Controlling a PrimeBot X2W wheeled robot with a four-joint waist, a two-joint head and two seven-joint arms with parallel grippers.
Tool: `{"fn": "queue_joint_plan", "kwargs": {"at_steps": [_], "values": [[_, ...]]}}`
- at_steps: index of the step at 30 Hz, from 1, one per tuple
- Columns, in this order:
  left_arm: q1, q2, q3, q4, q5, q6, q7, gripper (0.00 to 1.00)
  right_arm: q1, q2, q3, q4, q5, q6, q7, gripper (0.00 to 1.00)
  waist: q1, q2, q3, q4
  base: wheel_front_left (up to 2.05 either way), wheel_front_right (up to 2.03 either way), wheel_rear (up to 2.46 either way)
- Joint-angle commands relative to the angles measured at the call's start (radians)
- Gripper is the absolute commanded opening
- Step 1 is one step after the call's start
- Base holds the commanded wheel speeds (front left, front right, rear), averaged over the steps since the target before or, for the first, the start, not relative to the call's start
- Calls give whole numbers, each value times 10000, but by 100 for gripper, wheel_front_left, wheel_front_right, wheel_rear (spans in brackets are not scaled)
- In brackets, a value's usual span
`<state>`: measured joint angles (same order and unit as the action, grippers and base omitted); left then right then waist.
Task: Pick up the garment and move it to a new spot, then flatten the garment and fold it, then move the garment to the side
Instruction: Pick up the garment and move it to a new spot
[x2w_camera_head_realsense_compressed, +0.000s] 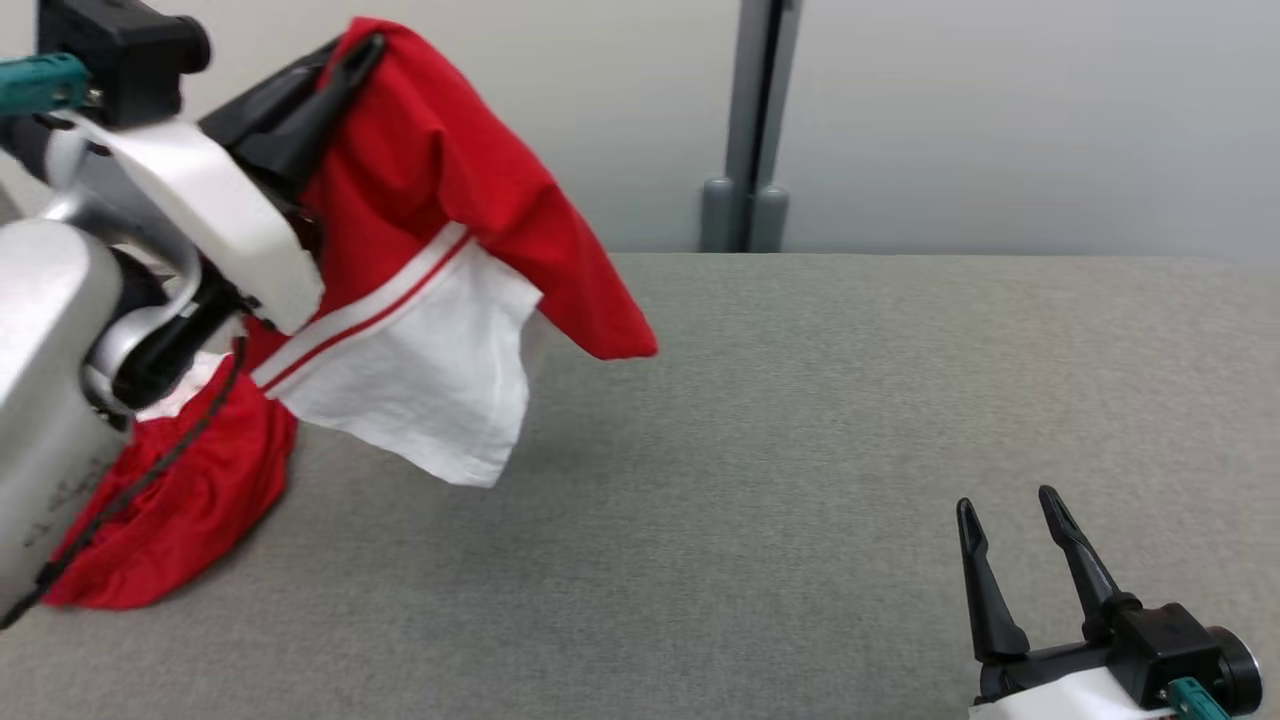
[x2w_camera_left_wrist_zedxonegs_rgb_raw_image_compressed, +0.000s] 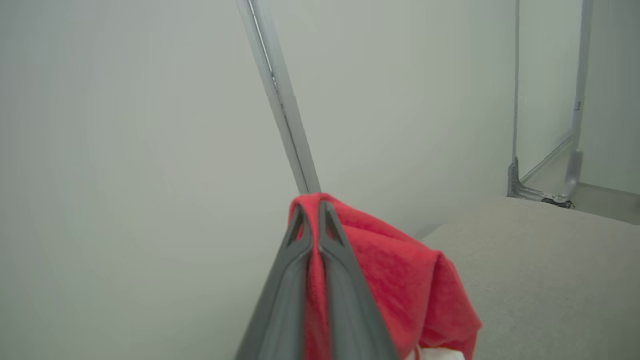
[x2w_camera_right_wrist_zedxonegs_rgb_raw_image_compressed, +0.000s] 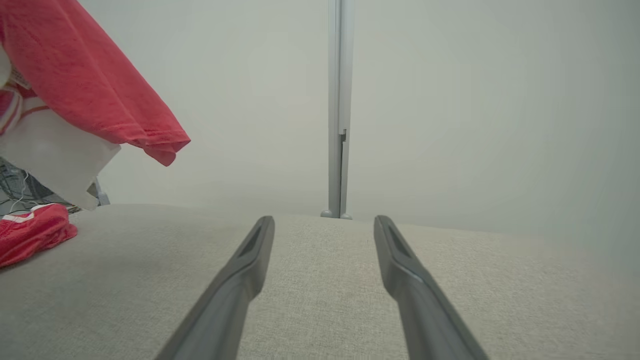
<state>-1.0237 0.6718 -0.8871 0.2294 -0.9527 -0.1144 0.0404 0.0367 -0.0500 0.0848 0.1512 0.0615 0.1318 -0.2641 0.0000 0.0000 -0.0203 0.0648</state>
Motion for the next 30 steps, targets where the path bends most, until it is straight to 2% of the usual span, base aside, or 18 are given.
{"fn": "queue_joint_plan", "kwargs": {"at_steps": [1,5,7,11,15,22,26,27,28,30], "values": [[192,-272,-93,-178,12,114,-109,0,-83,-16,-17,-51,16,-20,-7,100,0,0,-48,-923,0,0,0],[368,-1114,-388,-261,-44,307,-150,0,-172,-13,-19,-116,19,-19,-7,100,0,0,225,-1804,0,0,0],[342,-1275,-481,-171,85,362,-185,0,-205,-13,46,-107,-17,-19,-7,100,0,0,318,-2028,0,0,0],[384,-2108,-988,427,402,409,-260,0,-432,-17,81,-178,107,-20,-7,100,0,0,847,-2802,0,0,0],[450,-2916,-1481,1304,660,313,-432,0,-755,-4,158,-254,306,-19,-7,100,0,0,1733,-3286,0,0,0],[677,-4420,-2169,3502,768,41,-975,0,-1433,-8,383,-308,574,-19,-7,100,0,0,3302,-3381,0,0,0],[898,-5174,-2407,4811,844,-57,-1779,0,-1663,-14,351,-282,594,-21,-8,100,0,0,3582,-3152,0,0,0],[956,-5357,-2412,5067,785,-73,-2010,27,-1712,-12,360,-252,576,-19,-7,100,0,0,3541,-3064,0,0,0],[1019,-5502,-2380,5268,697,-88,-2250,100,-1734,-11,368,-231,523,-19,-7,100,0,0,3455,-2959,0,0,0],[1202,-5744,-2242,5504,510,-118,-2648,100,-1637,-13,327,-163,425,-21,-7,100,0,0,3148,-2706,0,0,0]]}}
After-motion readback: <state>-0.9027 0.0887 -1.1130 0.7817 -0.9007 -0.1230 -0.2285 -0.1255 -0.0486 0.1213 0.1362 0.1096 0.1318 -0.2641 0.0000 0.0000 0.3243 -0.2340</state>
